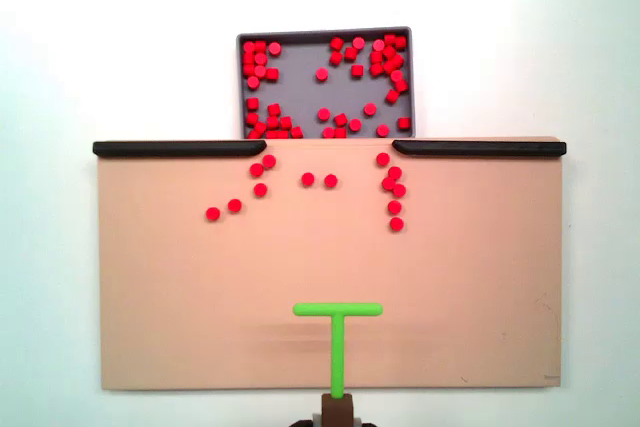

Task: Push granules from bottom to the grey container

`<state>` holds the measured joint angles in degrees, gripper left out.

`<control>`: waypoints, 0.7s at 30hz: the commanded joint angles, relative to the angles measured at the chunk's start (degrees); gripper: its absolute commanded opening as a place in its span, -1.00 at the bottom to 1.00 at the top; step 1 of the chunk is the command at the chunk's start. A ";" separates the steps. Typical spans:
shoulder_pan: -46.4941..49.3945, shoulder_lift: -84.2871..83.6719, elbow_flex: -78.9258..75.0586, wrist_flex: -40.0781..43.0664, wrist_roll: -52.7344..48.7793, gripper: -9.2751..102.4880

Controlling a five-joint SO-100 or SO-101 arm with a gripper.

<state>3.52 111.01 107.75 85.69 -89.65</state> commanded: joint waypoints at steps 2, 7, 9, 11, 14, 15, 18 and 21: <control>-2.72 -0.35 -0.44 0.26 2.55 -0.84; -2.90 -0.62 -0.44 0.26 2.55 -0.84; -2.90 -0.35 -0.44 0.26 2.37 -0.84; -2.64 0.09 -0.44 0.26 2.29 -0.84; -2.02 0.09 -0.44 0.26 1.76 -0.84; -1.85 0.09 -0.44 0.26 1.58 -0.84; -1.67 0.00 -0.44 0.26 1.23 -0.84; -1.67 0.00 -0.44 0.26 0.88 -0.84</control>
<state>1.41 110.30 107.75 85.87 -87.89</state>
